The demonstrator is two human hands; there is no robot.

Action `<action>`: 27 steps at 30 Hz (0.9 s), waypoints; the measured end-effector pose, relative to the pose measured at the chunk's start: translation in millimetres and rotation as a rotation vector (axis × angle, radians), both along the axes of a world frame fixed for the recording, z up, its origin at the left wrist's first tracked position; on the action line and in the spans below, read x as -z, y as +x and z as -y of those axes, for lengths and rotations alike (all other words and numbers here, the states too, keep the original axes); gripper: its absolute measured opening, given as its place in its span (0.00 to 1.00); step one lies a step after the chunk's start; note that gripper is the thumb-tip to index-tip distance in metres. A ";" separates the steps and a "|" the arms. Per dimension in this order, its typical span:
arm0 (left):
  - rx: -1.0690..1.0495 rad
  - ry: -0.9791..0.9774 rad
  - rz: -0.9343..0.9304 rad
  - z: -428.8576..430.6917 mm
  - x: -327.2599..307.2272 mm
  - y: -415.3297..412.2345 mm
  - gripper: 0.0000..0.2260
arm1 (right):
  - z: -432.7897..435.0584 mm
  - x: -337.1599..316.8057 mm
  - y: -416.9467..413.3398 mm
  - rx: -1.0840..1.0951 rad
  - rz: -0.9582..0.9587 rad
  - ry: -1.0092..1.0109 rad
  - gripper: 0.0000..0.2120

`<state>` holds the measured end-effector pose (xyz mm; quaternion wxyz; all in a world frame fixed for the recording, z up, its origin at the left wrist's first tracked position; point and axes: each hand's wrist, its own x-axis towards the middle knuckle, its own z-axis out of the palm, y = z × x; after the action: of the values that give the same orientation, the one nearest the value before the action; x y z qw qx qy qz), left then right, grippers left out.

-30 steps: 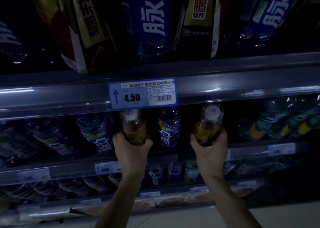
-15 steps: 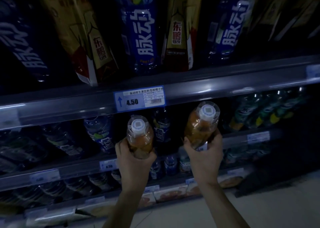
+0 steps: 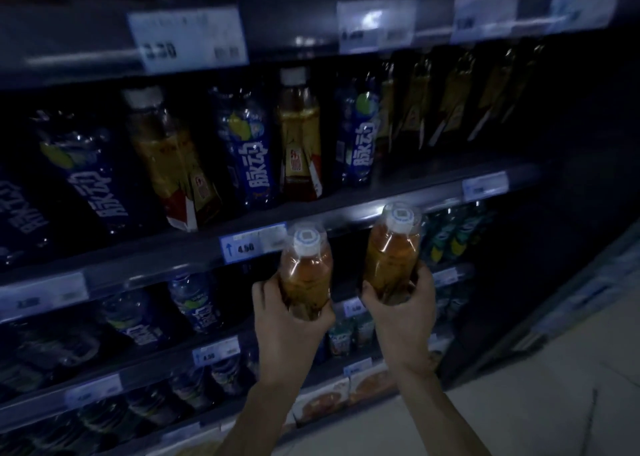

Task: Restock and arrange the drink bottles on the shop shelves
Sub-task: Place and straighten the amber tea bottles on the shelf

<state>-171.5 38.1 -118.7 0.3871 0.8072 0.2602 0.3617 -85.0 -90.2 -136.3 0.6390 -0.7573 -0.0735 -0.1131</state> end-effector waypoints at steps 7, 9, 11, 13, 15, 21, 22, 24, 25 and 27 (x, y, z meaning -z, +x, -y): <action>0.068 -0.023 0.035 42.2 -55.0 42.0 0.30 | 39.5 -57.4 29.3 0.036 0.016 0.013 0.29; 0.070 0.001 0.049 54.1 -70.0 56.9 0.28 | 52.0 -73.5 42.8 0.034 -0.002 0.028 0.29; 0.070 0.024 0.065 64.1 -84.1 73.3 0.27 | 62.4 -87.7 57.8 0.044 0.018 0.027 0.31; 0.062 0.034 0.088 73.3 -99.5 91.7 0.26 | 71.9 -102.9 74.5 0.053 0.048 0.023 0.33; 0.044 0.031 0.100 81.9 -113.6 111.4 0.26 | 80.7 -116.7 91.9 0.054 0.059 0.023 0.34; 0.004 0.001 0.059 103.5 -142.5 165.6 0.30 | 96.8 -140.7 142.6 0.035 0.029 0.007 0.26; -0.002 -0.004 0.050 106.5 -145.7 174.1 0.30 | 98.6 -143.8 151.5 0.030 0.029 0.002 0.26; -0.001 -0.015 0.039 112.9 -150.2 188.4 0.30 | 102.4 -148.8 166.9 0.019 0.040 -0.015 0.25; -0.002 -0.013 0.041 116.0 -151.3 195.2 0.30 | 104.1 -149.9 174.2 0.013 0.048 -0.024 0.25; -0.006 -0.007 0.052 120.6 -151.3 206.2 0.29 | 107.2 -149.0 185.5 -0.002 0.053 -0.034 0.25</action>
<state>34.7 -82.6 32.7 0.3956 0.7954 0.2539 0.3826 100.5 -197.3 12.8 0.6239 -0.7648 -0.0930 -0.1313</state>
